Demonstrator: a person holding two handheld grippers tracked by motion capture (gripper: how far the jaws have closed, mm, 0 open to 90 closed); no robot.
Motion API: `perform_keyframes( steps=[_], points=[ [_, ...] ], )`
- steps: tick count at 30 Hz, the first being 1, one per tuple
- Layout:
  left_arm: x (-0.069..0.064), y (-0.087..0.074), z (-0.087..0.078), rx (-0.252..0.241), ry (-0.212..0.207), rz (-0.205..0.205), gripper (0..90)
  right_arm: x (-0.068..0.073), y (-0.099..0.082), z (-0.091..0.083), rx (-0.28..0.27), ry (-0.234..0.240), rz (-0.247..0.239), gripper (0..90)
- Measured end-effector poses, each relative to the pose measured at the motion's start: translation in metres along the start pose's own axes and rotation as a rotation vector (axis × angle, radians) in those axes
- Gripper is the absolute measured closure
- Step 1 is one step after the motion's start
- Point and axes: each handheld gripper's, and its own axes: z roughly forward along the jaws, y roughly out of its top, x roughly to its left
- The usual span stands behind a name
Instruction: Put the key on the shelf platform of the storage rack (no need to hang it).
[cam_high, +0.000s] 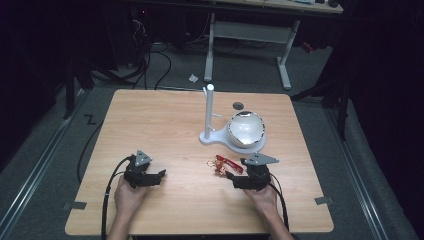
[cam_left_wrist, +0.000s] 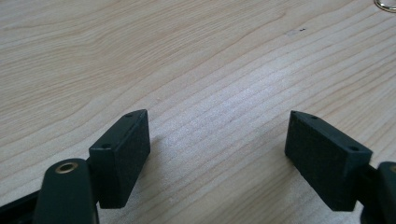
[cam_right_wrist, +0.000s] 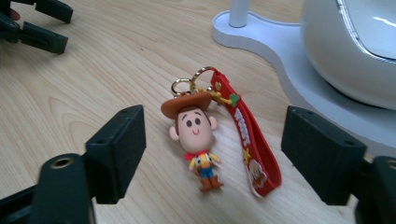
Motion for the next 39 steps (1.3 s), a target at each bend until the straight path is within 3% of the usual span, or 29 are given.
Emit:
perform_keyframes(
  steps=[5,13,19,23,25,30,32,39],
  points=[
    [0.0,0.0,0.0,0.0,0.0,-0.001,22.5,-0.001,0.004,0.012,0.014,0.021,-0.018,16.3],
    [0.0,0.0,0.0,-0.001,0.001,-0.002,22.4,-0.006,0.007,0.034,0.09,-0.002,-0.038,14.6],
    [0.0,0.0,0.0,-0.002,0.003,-0.003,22.4,-0.013,0.005,0.051,0.134,0.027,0.002,12.7],
    [0.0,0.0,0.0,-0.002,0.003,-0.002,22.4,-0.013,0.004,0.058,0.163,0.044,-0.011,15.0],
    [0.0,0.0,0.0,-0.002,0.003,-0.003,22.4,-0.011,0.004,0.058,0.161,0.04,-0.017,19.6],
    [0.0,0.0,0.0,-0.002,0.003,-0.002,22.4,0.003,0.004,0.057,0.164,0.029,-0.108,43.5],
    [0.0,0.0,0.0,-0.002,0.003,-0.002,22.4,0.006,0.004,0.057,0.159,0.021,-0.126,48.2],
    [0.0,0.0,0.0,-0.002,0.003,-0.003,22.4,0.007,0.002,0.053,0.153,0.031,-0.125,56.1]
  ],
)
